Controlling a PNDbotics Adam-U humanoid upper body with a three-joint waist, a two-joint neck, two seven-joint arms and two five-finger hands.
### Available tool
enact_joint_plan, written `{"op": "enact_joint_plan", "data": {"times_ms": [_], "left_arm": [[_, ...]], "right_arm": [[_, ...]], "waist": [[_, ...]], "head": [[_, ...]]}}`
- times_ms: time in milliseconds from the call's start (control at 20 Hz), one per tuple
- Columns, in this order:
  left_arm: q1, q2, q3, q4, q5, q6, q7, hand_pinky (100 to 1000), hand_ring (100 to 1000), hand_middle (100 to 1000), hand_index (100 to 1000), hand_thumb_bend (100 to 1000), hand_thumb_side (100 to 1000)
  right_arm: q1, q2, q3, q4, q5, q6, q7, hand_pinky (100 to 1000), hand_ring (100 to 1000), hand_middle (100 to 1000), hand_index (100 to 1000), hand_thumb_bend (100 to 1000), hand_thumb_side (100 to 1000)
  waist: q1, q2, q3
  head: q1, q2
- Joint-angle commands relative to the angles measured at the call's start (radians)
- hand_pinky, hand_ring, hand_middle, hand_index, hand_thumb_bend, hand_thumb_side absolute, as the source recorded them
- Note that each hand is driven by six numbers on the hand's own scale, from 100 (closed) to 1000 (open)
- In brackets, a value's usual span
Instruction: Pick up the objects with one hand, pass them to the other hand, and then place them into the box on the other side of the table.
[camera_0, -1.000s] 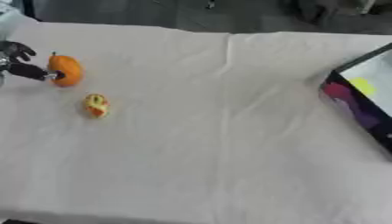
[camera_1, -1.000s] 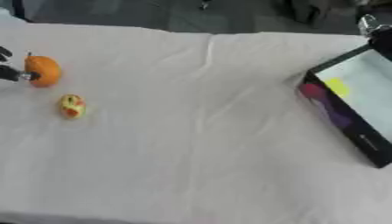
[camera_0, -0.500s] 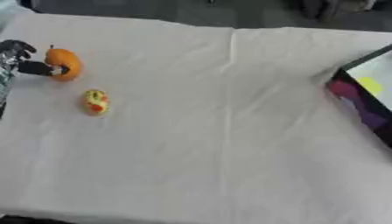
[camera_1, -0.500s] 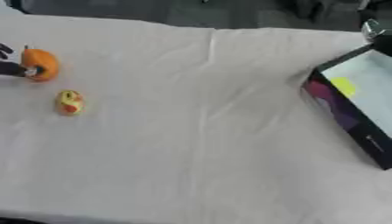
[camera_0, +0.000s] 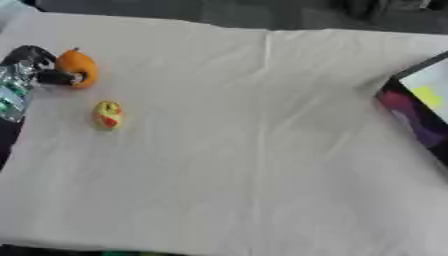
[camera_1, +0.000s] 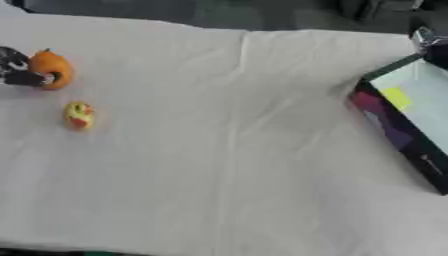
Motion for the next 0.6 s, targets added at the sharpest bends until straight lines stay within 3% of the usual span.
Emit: {"op": "enact_joint_plan", "data": {"times_ms": [50, 100, 250, 600], "left_arm": [[-0.025, 0.019, -0.002, -0.009, -0.002, -0.006, -0.013, 822, 766, 720, 710, 276, 149], [-0.025, 0.018, -0.002, -0.012, 0.001, -0.011, -0.015, 818, 757, 709, 692, 231, 107], [-0.024, 0.017, -0.006, -0.025, 0.016, -0.033, -0.024, 800, 730, 681, 643, 111, 100], [-0.026, 0.029, -0.027, -0.084, 0.015, -0.050, -0.011, 780, 688, 633, 554, 100, 100]], "right_arm": [[-0.016, -0.019, -0.008, -0.002, 0.006, 0.000, 0.000, 959, 851, 820, 833, 331, 236], [-0.015, -0.018, -0.008, 0.000, 0.006, 0.000, 0.000, 959, 851, 820, 833, 331, 236], [-0.011, -0.018, -0.010, 0.005, 0.007, -0.002, 0.001, 960, 851, 819, 832, 330, 237], [-0.011, -0.018, -0.006, 0.012, 0.006, -0.004, 0.009, 961, 850, 817, 830, 325, 237]], "waist": [[0.004, -0.019, -0.002], [0.004, -0.020, -0.002], [0.005, -0.024, -0.003], [0.012, -0.039, -0.002]], "head": [[0.004, -0.012], [0.004, -0.013], [0.004, -0.011], [0.003, -0.004]]}}
